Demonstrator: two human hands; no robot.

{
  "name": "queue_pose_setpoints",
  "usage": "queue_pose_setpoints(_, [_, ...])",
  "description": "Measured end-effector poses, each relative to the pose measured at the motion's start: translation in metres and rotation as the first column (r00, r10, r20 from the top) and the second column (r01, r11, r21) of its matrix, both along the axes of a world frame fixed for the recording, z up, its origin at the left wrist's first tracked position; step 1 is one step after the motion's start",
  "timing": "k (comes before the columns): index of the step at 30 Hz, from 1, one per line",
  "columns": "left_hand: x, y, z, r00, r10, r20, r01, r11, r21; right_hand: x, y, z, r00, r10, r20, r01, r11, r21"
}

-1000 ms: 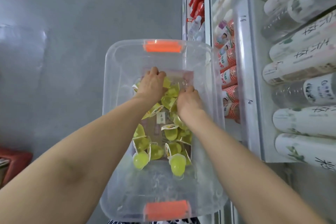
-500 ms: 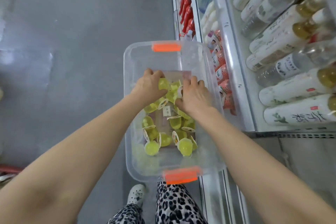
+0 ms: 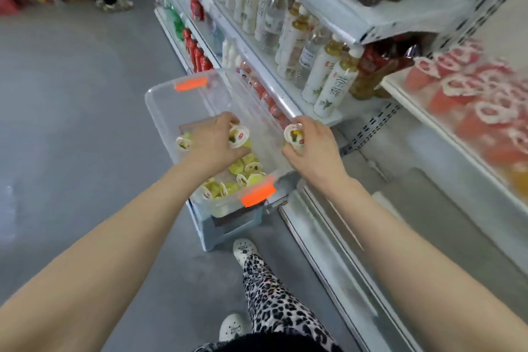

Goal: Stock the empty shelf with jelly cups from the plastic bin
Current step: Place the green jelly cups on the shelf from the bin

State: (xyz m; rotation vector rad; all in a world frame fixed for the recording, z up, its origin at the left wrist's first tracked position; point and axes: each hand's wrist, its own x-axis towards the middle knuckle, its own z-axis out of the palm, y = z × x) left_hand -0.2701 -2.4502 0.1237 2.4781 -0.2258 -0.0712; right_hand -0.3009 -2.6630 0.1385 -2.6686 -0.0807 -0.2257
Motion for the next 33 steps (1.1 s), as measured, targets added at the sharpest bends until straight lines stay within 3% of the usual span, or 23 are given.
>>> queue_pose_setpoints(8, [-0.051, -0.107, 0.078, 0.94, -0.316, 0.127, 0.329, 0.938, -0.106, -0.108, -0.098, 0.075, 0.948, -0.248, 0.2, 0.262, 0.964, -0.046])
queue_pose_setpoints(13, [-0.078, -0.181, 0.113, 0.84, -0.492, 0.228, 0.521, 0.849, -0.088, -0.173, -0.162, 0.113, 0.877, -0.391, 0.279, 0.426, 0.902, -0.075])
queue_pose_setpoints(18, [-0.116, -0.257, 0.141, 0.713, -0.612, 0.342, 0.667, 0.743, -0.06, -0.242, -0.218, 0.143, 0.75, -0.55, 0.368, 0.595, 0.804, -0.011])
queue_pose_setpoints(27, [-0.222, -0.408, 0.173, 0.53, -0.724, 0.441, 0.831, 0.546, -0.104, -0.39, -0.327, 0.182, 0.552, -0.742, 0.381, 0.772, 0.627, 0.104])
queue_pose_setpoints(33, [-0.295, -0.497, 0.184, 0.484, -0.741, 0.465, 0.866, 0.481, -0.134, -0.49, -0.408, 0.198, 0.412, -0.842, 0.349, 0.865, 0.482, 0.14])
